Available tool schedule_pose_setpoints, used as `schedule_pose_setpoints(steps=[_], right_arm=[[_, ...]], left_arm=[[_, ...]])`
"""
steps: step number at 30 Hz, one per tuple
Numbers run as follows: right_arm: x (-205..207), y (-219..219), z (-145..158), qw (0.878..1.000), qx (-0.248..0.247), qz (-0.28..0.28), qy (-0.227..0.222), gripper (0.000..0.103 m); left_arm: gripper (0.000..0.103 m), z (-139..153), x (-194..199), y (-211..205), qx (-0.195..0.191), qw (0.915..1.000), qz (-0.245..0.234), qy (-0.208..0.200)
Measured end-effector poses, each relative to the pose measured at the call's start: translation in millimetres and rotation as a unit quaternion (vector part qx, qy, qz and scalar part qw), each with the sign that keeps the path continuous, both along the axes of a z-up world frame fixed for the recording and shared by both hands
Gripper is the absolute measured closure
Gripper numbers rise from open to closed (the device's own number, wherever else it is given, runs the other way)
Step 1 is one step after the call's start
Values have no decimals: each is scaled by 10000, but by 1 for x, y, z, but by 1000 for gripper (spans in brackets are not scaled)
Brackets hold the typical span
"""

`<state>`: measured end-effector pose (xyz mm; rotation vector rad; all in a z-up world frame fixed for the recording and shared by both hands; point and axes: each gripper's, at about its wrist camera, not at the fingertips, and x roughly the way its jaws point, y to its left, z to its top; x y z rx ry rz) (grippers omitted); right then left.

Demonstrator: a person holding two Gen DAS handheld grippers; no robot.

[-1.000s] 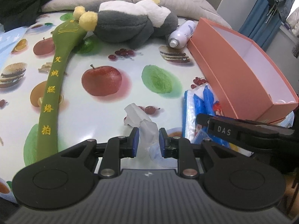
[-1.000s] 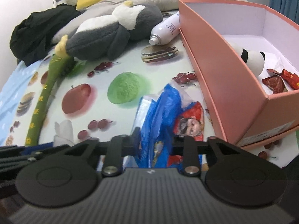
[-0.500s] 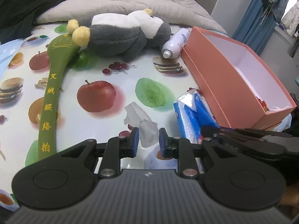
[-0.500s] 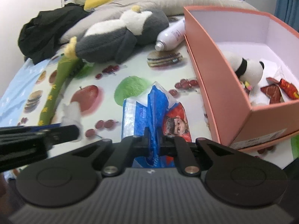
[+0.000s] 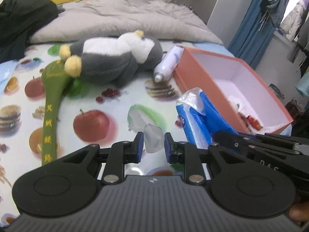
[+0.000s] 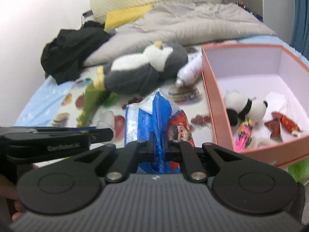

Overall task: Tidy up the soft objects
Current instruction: 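Lift the wrapper with the left tool while the right tool carries the tissue pack over the box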

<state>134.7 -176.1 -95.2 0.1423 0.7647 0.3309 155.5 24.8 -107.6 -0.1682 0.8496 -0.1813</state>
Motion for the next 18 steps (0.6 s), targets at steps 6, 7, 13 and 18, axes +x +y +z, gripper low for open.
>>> schedule_pose_setpoints(steps=[6,7,13,18], right_arm=[[3,-12,40,9989,17,-83,-455,94],[4,-14,45,9986,1,-108,-520,94],[14,-30,75,9958,-14,-315,-864,94],[21,-44,100,9920,-83,-446,-1181,94]], left_arm=[[76,41,9,-11,-17,9992,-110,-378],[76,47,11,-13,-11,9989,-138,-442],[76,84,25,-30,-81,9962,-282,-823],[76,113,39,-48,-170,9926,-419,-1128]])
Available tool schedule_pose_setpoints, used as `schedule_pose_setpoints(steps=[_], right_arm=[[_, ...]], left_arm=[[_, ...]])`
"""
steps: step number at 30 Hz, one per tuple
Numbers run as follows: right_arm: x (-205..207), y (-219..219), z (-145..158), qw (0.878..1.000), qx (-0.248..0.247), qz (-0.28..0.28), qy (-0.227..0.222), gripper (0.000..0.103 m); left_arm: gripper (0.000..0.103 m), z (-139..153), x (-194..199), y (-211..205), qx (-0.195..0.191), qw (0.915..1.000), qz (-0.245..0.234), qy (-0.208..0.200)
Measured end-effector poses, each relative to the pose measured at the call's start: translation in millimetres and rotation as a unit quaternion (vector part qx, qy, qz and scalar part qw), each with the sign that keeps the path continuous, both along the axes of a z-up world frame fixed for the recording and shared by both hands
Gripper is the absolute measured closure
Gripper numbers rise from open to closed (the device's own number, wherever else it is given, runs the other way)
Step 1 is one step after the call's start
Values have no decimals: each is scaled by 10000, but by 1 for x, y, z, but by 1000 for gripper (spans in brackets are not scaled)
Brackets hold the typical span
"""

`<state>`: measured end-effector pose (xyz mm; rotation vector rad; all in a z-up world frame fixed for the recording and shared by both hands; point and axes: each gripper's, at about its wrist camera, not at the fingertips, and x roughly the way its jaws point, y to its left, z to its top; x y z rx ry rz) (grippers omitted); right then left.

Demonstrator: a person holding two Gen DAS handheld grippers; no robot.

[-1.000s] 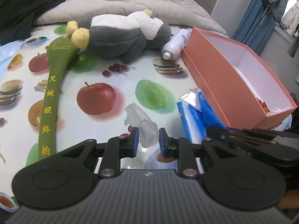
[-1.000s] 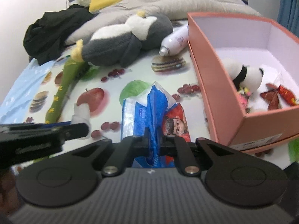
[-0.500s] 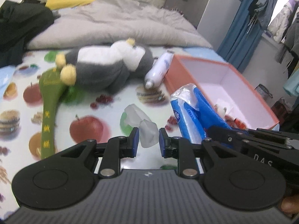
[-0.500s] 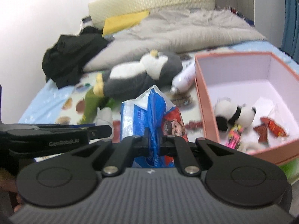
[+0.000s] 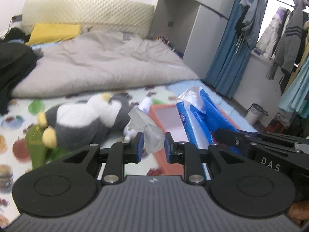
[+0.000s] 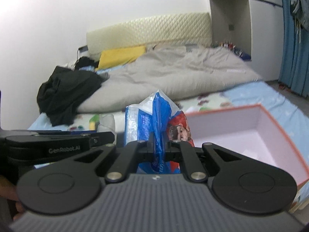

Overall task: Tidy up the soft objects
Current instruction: 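Lift the wrapper with the left tool while the right tool carries the tissue pack over the box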

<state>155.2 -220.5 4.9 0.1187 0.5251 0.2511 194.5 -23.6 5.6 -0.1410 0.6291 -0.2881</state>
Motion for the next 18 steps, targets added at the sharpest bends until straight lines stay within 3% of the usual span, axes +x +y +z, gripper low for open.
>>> schedule_pose_setpoints(steps=[8,14,18], right_arm=[[25,-33,22,9991,-62,-373,-213,94],[56,-65,7,9971,-241,-712,144,94],[80,-97,-18,9923,-279,-1030,625,94]], left_arm=[[76,17,36,-38,-187,9993,-328,-35],[76,0,74,-77,-60,9975,-637,295],[76,-22,96,-107,132,9951,-849,491]])
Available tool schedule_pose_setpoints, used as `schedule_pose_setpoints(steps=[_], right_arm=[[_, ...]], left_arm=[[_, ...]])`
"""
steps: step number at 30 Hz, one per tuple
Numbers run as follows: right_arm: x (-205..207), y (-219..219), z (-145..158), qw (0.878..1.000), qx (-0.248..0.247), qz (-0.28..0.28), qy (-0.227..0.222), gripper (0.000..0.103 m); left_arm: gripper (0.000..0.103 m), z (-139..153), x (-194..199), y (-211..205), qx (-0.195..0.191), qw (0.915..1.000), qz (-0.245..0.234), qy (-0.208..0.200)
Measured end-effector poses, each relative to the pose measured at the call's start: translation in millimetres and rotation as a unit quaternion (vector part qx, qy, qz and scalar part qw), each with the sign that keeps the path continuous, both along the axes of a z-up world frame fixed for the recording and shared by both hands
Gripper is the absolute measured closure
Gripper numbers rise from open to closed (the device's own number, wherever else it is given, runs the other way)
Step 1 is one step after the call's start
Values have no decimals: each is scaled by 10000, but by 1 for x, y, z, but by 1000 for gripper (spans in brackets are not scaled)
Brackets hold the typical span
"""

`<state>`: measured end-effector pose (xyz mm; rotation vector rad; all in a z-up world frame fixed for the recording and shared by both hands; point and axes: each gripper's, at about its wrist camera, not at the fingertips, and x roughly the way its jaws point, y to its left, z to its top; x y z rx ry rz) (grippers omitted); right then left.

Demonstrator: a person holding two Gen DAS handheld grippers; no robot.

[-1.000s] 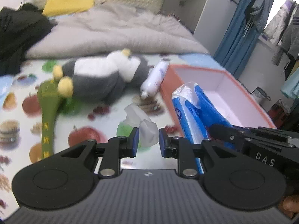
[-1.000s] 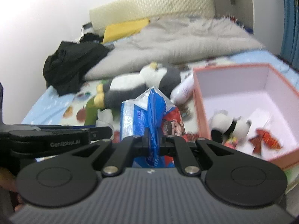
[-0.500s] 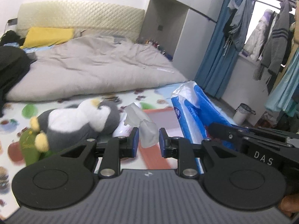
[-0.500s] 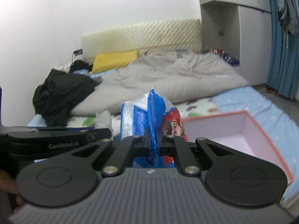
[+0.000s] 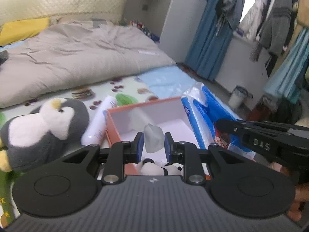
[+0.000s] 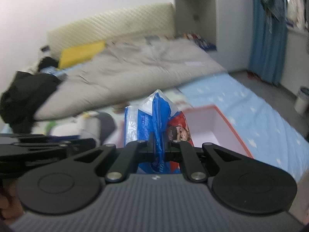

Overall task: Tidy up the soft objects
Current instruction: 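Lift the wrapper with the left tool while the right tool carries the tissue pack over the box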

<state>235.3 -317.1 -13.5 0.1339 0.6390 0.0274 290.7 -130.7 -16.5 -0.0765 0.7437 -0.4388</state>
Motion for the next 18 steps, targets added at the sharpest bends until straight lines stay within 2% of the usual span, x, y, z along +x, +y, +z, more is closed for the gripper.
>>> schedule_pose_setpoints(steps=[6,10,14,18], right_arm=[[28,-44,-57,9956,133,-468,800,94],[33,-59,-86,9917,157,-595,1131,94],[31,-66,-103,9887,222,-647,1332,93],[31,-65,-110,9872,334,-562,1452,92]], left_arm=[[76,-48,30,-40,211,9979,-271,553],[76,-74,43,-59,445,9949,-439,786],[75,-93,54,-68,545,9923,-503,994],[71,-97,52,-69,590,9915,-545,1028]])
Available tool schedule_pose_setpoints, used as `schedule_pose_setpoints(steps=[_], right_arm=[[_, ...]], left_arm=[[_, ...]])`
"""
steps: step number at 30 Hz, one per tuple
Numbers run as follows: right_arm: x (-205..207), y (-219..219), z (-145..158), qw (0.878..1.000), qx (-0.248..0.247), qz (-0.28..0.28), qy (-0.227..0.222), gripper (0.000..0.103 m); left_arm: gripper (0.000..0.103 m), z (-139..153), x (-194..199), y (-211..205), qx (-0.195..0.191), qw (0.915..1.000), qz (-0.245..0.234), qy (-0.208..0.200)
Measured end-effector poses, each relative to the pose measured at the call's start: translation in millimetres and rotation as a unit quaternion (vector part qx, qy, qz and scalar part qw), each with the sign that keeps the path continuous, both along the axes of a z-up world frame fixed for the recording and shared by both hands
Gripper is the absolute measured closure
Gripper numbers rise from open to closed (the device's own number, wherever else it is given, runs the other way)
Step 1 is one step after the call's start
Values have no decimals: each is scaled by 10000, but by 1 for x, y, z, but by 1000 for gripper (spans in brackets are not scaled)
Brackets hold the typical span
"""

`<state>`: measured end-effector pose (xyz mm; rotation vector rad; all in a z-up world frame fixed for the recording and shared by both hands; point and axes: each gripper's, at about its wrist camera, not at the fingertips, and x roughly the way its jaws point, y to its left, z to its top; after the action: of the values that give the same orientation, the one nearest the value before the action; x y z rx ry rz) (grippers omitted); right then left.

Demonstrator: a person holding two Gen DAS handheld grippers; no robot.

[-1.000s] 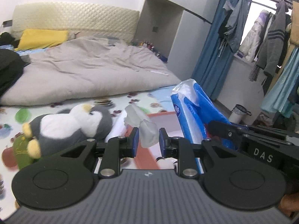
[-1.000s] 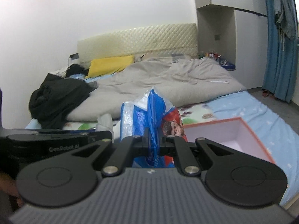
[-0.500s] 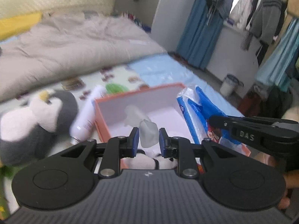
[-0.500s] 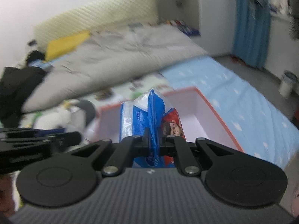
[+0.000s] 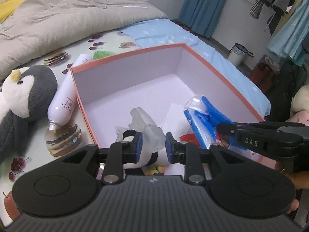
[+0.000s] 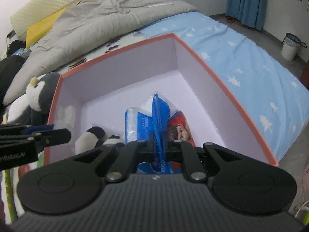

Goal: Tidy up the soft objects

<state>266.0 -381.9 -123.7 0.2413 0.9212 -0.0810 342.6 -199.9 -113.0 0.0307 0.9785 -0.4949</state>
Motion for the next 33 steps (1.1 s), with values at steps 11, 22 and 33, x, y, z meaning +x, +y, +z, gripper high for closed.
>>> schedule_pose_setpoints(steps=[11,22,33], right_arm=[[-15,-5,31,9995,67,61,-314,50],[-65,5,125,9900,-242,98,-1384,50],[-135,12,165,9798,-345,-64,-1971,50]], left_arm=[[36,43,-13,16,154,9995,-37,-282],[15,141,-53,41,-202,9954,214,-907],[7,190,-123,59,-372,9888,297,-1413]])
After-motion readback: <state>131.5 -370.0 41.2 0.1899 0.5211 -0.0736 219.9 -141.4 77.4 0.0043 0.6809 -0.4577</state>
